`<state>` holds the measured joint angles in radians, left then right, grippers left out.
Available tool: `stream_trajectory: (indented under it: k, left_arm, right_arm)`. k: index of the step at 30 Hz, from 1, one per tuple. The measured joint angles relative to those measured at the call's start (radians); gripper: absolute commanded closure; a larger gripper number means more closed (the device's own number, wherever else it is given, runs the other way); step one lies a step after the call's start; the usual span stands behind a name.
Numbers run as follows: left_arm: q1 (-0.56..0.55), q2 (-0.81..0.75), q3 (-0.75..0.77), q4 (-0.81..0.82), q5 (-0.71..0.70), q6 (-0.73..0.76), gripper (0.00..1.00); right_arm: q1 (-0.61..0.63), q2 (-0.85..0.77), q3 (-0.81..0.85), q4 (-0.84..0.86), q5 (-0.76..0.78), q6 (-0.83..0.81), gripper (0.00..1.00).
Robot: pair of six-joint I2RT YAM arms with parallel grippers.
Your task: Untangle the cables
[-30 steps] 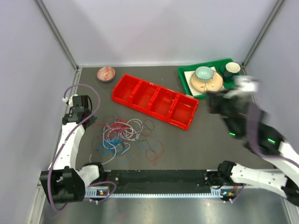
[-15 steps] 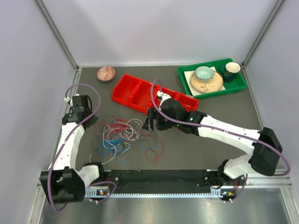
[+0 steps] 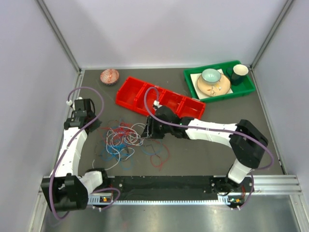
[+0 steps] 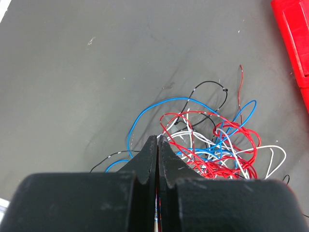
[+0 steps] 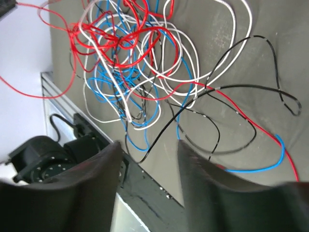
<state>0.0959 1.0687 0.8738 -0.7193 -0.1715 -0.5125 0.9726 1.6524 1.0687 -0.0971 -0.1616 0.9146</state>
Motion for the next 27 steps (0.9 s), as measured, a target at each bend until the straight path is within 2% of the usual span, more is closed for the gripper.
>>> stream_trajectory:
  k: [1, 2, 10, 20, 27]
  left_arm:
    - [0.000, 0.000, 0.000, 0.000, 0.000, 0.000, 1.00]
    - [0.000, 0.000, 0.000, 0.000, 0.000, 0.000, 1.00]
    - [0.000, -0.006, 0.000, 0.000, -0.002, 0.001, 1.00]
    - [0.000, -0.008, 0.000, -0.001, -0.036, 0.007, 1.00]
    - [0.000, -0.008, 0.000, -0.001, -0.072, 0.007, 1.00]
  right_arm:
    - [0.001, 0.013, 0.005, 0.005, -0.001, 0.009, 0.91]
    - [0.001, 0.022, 0.007, 0.011, -0.001, 0.013, 1.00]
    - [0.001, -0.024, 0.000, 0.025, 0.046, 0.016, 1.00]
    - [0.001, -0.498, -0.027, -0.113, 0.275, -0.140, 1.00]
    - [0.000, -0.699, -0.026, -0.272, 0.447, -0.237, 1.00]
